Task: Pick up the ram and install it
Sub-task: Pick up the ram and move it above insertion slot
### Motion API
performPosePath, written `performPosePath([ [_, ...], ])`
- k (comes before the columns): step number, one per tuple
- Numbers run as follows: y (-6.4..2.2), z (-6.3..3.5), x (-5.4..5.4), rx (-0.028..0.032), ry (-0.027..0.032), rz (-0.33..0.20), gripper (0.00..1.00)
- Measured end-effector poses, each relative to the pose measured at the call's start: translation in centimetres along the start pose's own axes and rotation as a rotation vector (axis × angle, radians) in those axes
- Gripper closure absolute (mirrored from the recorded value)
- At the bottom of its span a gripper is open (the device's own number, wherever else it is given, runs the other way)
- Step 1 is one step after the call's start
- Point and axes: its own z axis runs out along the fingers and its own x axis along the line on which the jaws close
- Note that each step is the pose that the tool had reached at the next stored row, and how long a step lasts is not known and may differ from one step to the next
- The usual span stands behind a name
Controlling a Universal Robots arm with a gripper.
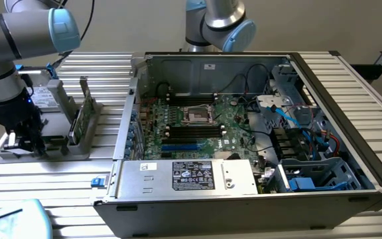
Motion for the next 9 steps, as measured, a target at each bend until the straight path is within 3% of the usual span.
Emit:
performPosePath([
  [4,0.0,0.0,0.0,0.0,0.0,0.0,0.67],
  [7,0.0,0.0,0.0,-0.0001,0.0002,0.0,0.55],
  [9,0.0,0.01,0.0,-0.0002,0.0009,0.0,0.55],
])
